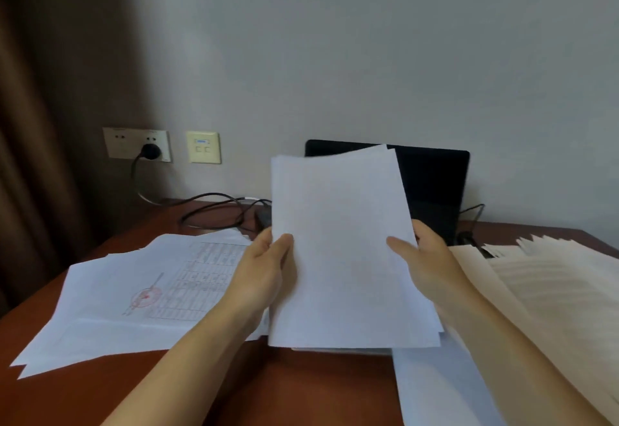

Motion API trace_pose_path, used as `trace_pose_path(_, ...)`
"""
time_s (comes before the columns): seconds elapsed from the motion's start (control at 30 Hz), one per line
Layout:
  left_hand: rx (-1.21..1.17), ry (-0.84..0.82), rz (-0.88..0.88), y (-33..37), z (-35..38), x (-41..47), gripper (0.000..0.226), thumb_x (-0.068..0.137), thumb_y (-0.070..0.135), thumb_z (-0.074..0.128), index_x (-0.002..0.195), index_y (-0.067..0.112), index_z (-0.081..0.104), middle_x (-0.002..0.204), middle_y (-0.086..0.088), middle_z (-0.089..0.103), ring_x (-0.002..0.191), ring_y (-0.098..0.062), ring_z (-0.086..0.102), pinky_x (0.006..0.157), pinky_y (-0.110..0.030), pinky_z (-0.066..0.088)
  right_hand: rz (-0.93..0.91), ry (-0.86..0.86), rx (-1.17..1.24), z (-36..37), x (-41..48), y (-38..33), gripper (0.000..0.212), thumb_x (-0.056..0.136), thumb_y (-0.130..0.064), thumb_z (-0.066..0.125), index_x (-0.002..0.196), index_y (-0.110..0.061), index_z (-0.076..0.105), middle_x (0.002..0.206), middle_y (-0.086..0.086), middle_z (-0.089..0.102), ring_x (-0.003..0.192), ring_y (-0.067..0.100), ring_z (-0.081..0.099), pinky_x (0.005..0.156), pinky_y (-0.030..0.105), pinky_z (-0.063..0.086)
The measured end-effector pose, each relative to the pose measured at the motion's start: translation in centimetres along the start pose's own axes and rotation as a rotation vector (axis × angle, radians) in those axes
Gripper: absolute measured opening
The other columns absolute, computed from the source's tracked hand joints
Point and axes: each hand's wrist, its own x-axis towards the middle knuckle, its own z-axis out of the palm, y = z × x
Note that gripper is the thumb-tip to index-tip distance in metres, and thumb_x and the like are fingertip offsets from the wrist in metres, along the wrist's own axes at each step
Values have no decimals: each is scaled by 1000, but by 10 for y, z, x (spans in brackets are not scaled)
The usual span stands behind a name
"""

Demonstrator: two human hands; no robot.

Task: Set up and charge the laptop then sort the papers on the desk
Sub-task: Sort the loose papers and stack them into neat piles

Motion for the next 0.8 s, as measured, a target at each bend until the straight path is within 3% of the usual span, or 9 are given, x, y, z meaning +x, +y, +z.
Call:
trace_pose_path(0.1, 92, -72, -69, 0, 32, -11, 24, 104, 24, 48, 104, 27, 72, 100, 7, 78, 100, -17, 72, 96, -39, 55, 30, 54, -120, -45, -6, 20, 12, 98, -13, 57, 102, -11, 68, 87, 4, 72, 77, 18, 65, 63, 24, 43)
trace_pose_path(0.17, 165, -138, -71, 0, 53, -18, 26, 106, 23, 44, 104, 24, 70, 100, 2, 76, 93, -15, 72, 81, -30, 57, 77, 73, -194, -73, -13, 30, 20, 96, -17, 57, 98, 2, 64, 84, 26, 58, 65, 24, 49, 64, 29, 33)
trace_pose_path(0.2, 201, -180, -74, 0, 62, -21, 28, 106, 22, 43, 102, 21, 70, 96, 2, 76, 84, -12, 72, 71, -23, 56, 98, 90, -220, -85, -17, 33, 21, 95, -18, 57, 97, 3, 63, 81, 28, 53, 63, 30, 44, 65, 30, 31)
trace_pose_path(0.3, 386, -260, -73, -4, 86, -29, 37, 107, 22, 43, 78, 15, 64, 64, 8, 67, 59, -10, 60, 55, -20, 46, 140, 131, -290, -118, -28, 44, 15, 92, -15, 58, 82, -9, 67, 70, 17, 49, 63, 27, 40, 64, 31, 28)
trace_pose_path(0.4, 571, -334, -58, -8, 102, -33, 38, 105, 28, 51, 82, 4, 70, 71, -4, 70, 60, -12, 59, 64, -24, 49, 144, 117, -360, -139, -38, 56, 12, 88, -18, 59, 94, -14, 69, 92, 26, 66, 75, 46, 57, 64, 34, 40)
trace_pose_path(0.47, 695, -369, -13, -9, 109, -35, 36, 101, 30, 57, 81, 4, 74, 67, -2, 68, 57, -9, 57, 64, -23, 47, 148, 125, -406, -149, -42, 62, 17, 87, -17, 60, 98, -23, 71, 95, 15, 72, 90, 39, 65, 74, 42, 55)
trace_pose_path(0.6, 883, -349, 84, -15, 117, -33, 35, 92, 27, 65, 71, 1, 72, 60, -10, 63, 55, -17, 54, 66, -37, 54, 157, 177, -485, -159, -46, 68, 10, 88, -11, 64, 93, -20, 66, 91, 8, 72, 87, 26, 66, 73, 33, 52)
trace_pose_path(0.7, 989, -333, 136, -22, 119, -33, 35, 89, 27, 68, 59, 7, 69, 57, -5, 68, 57, -18, 63, 62, -33, 53, 151, 182, -570, -160, -47, 74, 12, 88, -14, 63, 98, -19, 62, 86, 3, 69, 77, 24, 64, 71, 36, 53)
trace_pose_path(0.8, 1027, -324, 184, -26, 119, -34, 41, 89, 27, 70, 51, 17, 58, 51, 1, 61, 52, -13, 58, 54, -24, 42, 140, 178, -720, -158, -49, 76, 21, 87, -20, 62, 108, -21, 59, 91, -2, 65, 81, 23, 61, 73, 39, 54)
